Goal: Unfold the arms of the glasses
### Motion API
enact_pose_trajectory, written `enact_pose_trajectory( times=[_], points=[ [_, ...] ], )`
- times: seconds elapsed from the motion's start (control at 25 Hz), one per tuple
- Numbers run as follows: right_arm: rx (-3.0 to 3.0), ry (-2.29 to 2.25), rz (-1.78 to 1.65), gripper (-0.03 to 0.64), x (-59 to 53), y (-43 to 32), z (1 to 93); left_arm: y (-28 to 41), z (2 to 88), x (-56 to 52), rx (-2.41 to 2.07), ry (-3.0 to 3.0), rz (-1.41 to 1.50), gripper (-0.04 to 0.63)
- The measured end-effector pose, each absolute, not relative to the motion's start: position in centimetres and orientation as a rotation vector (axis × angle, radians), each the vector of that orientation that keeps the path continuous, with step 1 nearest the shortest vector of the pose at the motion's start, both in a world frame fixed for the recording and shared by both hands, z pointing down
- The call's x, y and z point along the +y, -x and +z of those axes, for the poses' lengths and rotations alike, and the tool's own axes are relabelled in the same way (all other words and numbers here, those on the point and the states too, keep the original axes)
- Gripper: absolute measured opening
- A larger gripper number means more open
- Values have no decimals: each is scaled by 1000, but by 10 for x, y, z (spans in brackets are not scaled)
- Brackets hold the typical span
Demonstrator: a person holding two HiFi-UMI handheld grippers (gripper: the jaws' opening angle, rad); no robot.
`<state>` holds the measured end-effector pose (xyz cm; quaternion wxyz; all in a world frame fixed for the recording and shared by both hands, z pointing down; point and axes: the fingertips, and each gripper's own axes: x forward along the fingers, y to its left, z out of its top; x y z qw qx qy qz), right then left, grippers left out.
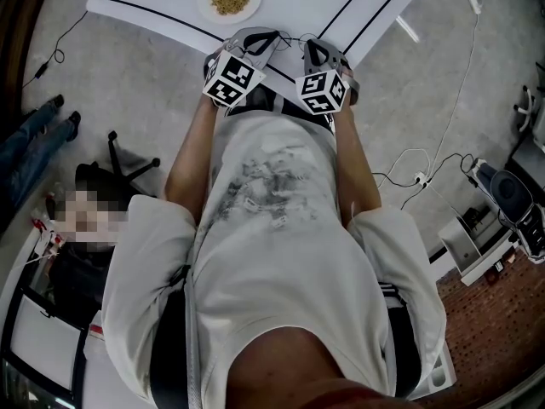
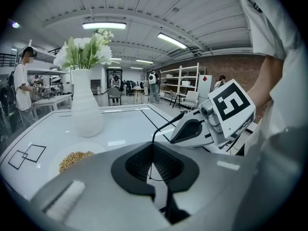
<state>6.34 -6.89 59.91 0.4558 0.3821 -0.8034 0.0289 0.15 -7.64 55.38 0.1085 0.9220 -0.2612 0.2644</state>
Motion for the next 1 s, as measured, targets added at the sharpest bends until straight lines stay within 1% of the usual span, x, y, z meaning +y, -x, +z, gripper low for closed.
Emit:
enact_pose_trajectory(
  times=[0.6,0.88,1.0],
  points=[
    [-1964,-947,62,17,-69,-63,599,3,547,-72,-754,-2706,711,9],
    [-1956,-937,55,17,-69,-63,598,3,552,-70,-765,-2698,720,14],
    [-1955,-936,55,17,-69,-63,597,3,559,-67,-757,-2686,767,23]
  ],
)
